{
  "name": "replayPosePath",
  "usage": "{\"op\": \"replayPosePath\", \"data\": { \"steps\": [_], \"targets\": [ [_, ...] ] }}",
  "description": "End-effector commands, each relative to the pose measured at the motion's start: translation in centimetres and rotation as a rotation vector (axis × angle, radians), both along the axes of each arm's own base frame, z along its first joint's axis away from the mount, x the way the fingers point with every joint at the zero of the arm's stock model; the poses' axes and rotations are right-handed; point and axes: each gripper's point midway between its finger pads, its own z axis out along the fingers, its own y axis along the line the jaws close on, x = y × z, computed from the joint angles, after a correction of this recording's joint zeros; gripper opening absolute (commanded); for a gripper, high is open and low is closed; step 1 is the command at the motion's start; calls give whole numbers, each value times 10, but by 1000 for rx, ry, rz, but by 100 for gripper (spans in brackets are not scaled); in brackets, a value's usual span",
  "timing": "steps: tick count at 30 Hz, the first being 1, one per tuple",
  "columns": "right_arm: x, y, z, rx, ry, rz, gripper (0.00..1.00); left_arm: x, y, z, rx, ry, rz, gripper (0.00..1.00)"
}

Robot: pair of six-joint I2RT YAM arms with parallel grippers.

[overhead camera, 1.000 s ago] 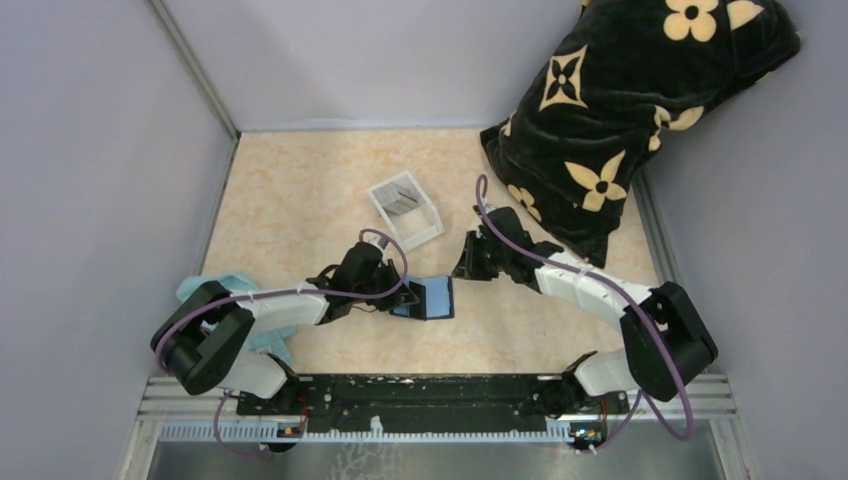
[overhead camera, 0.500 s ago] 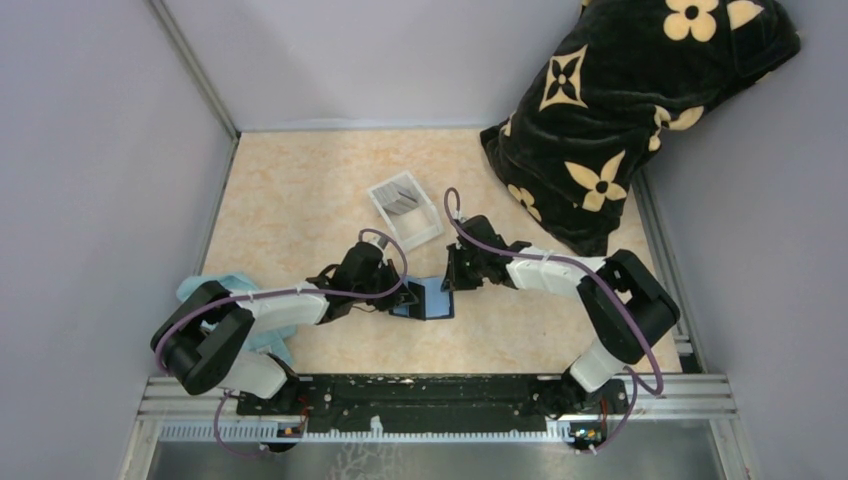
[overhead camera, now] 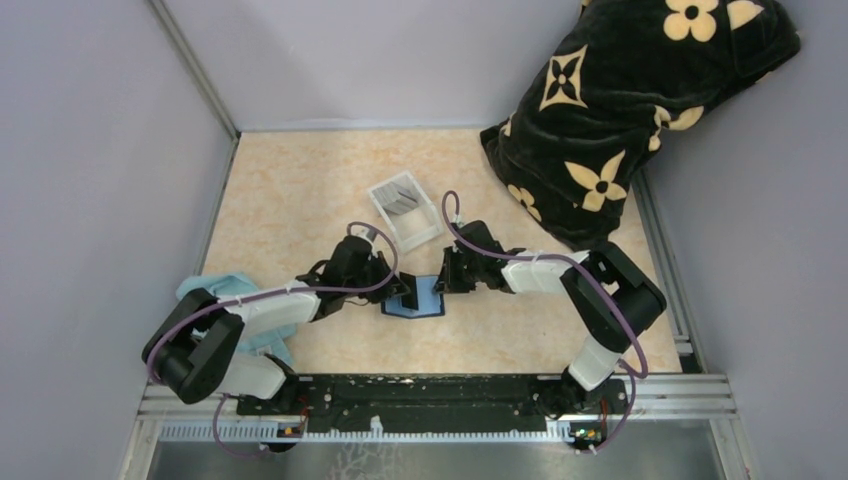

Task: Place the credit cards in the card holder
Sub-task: Open the card holder at the center of the board, then insert the credit card into the card holder.

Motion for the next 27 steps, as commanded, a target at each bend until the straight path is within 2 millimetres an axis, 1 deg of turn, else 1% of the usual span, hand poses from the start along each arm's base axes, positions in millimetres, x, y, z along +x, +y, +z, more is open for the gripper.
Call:
{"op": "replayPosePath", "data": {
  "steps": [1, 7, 11, 21, 27],
  "targets": [
    [-16, -22, -37, -117, 66, -19, 0, 4, 8, 6, -14, -23, -2, 0],
    [-17, -24, -41, -127, 74, -20, 0, 6, 23, 3, -6, -19, 35, 0],
    [-17, -24, -40, -128, 75, -19, 0, 6, 28, 0, -8, -15, 43, 0],
    [-16, -25, -39, -136, 70, -15, 0, -2, 19, -13, -77, 39, 19, 0],
    [-16, -25, -39, -139, 69, -13, 0, -3, 16, -12, -105, 43, 13, 0]
  ]
}}
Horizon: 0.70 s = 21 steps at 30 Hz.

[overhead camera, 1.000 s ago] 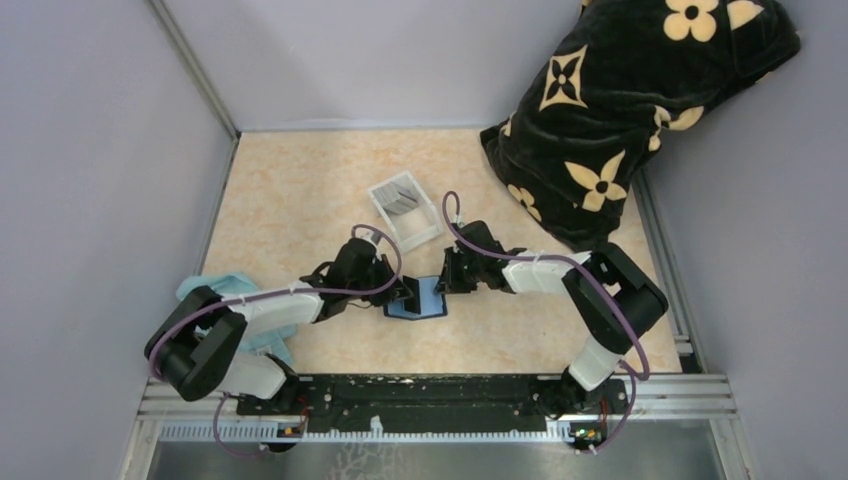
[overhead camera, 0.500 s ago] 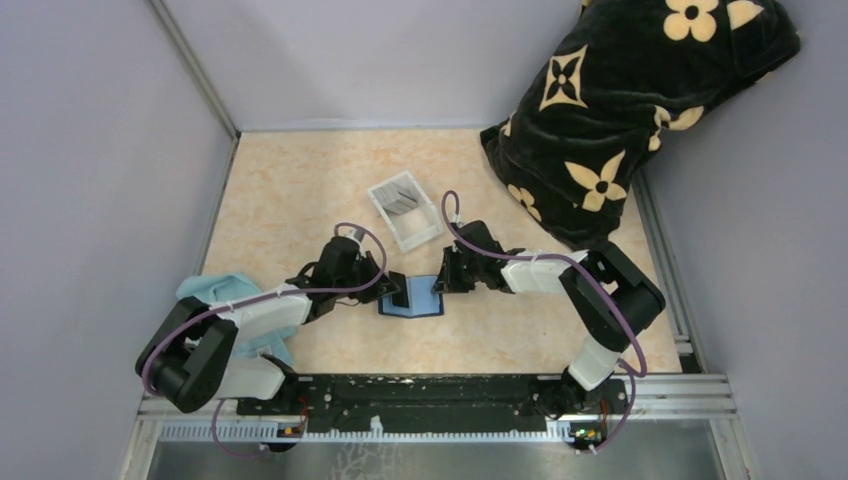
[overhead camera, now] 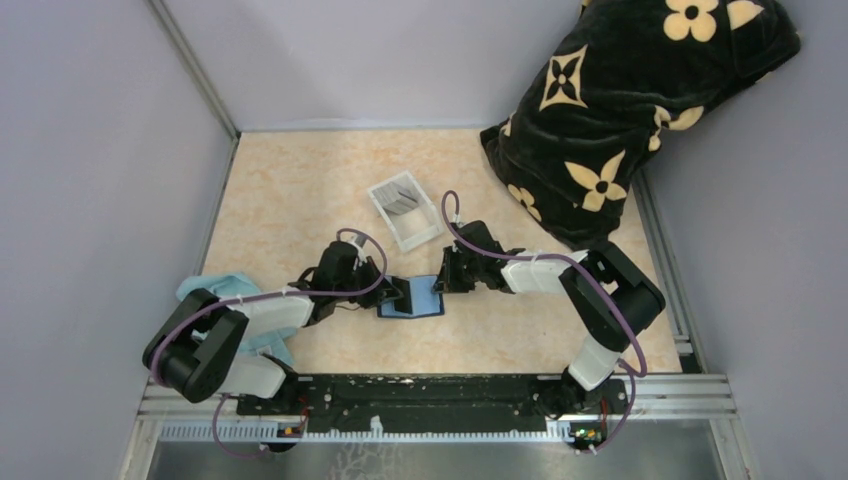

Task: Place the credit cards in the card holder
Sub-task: Insert the credit card into the card holder.

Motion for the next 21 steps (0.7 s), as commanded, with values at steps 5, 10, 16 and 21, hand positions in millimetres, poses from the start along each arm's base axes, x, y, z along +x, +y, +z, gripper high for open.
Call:
{"op": "replayPosePath", "data": {
  "steps": [5, 10, 16, 21],
  "targets": [
    [-18, -28, -39, -155, 70, -11, 0, -2, -3, 1, -46, -1, -9, 0],
    [-17, -28, -40, -158, 70, -8, 0, -2, -1, 4, -56, -7, -11, 0],
    [-16, -28, -38, -160, 67, -8, 0, -1, -4, 10, -76, -13, -24, 0],
    [-17, -29, -39, -165, 67, -4, 0, -2, -4, 14, -91, -13, -29, 0]
  ]
}}
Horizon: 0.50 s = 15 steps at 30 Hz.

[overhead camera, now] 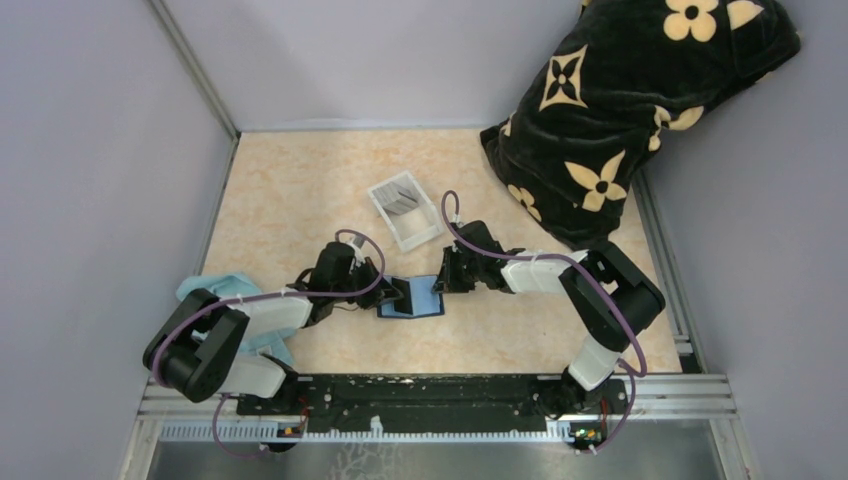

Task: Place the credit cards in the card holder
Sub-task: Insert the credit card into the card holder.

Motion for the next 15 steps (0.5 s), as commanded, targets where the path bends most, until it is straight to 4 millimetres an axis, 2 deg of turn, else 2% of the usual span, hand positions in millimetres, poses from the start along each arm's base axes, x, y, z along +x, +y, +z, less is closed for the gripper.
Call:
{"op": "replayPosePath", "data": {
  "steps": [1, 9, 15],
  "targets": [
    [-17, -29, -38, -163, 67, -5, 0, 0, -3, 12, -45, -29, -21, 0],
    [-16, -28, -37, -162, 65, -2, 0, -1, -1, 14, -49, -28, -19, 0],
    [-16, -27, -36, -160, 62, -1, 0, -3, 0, 6, -46, -10, -15, 0]
  ]
}}
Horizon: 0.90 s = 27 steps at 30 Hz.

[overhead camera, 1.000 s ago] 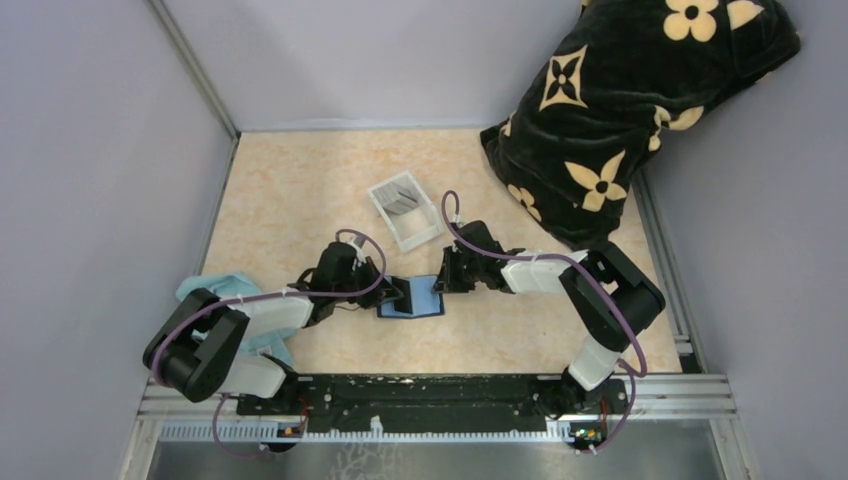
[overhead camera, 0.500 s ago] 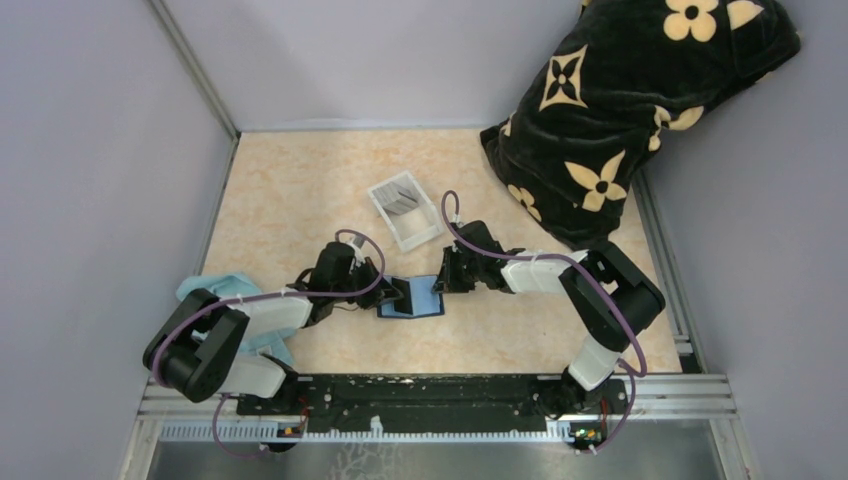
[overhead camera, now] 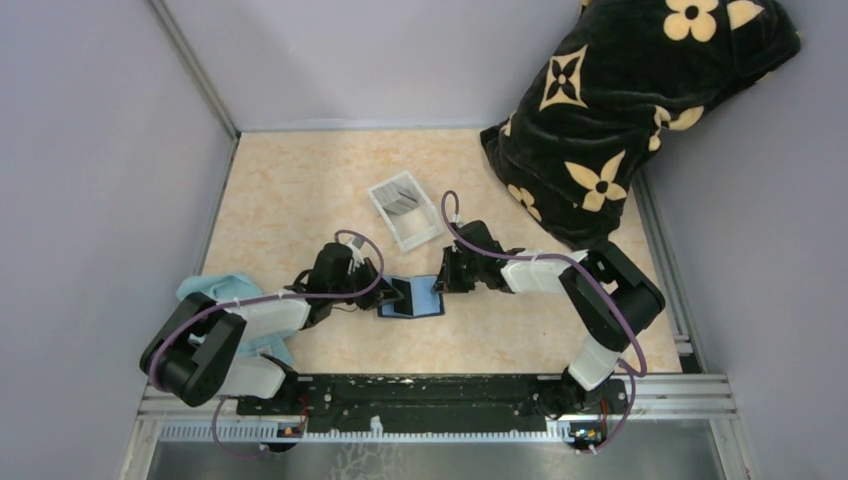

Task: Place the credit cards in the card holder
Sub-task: Insert the credit card into the card holder.

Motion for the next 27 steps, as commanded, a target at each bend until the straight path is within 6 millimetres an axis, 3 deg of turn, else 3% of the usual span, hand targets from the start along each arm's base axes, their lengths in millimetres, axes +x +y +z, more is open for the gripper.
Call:
{"op": "replayPosePath", "data": {
  "steps": [1, 27],
  "targets": [
    [-15, -27, -35, -157, 61, -3, 0, -2, 0, -2, -21, 1, -6, 0],
    [-17, -28, -37, -159, 66, -2, 0, 3, 1, -16, -21, 14, 31, 0]
  ]
}}
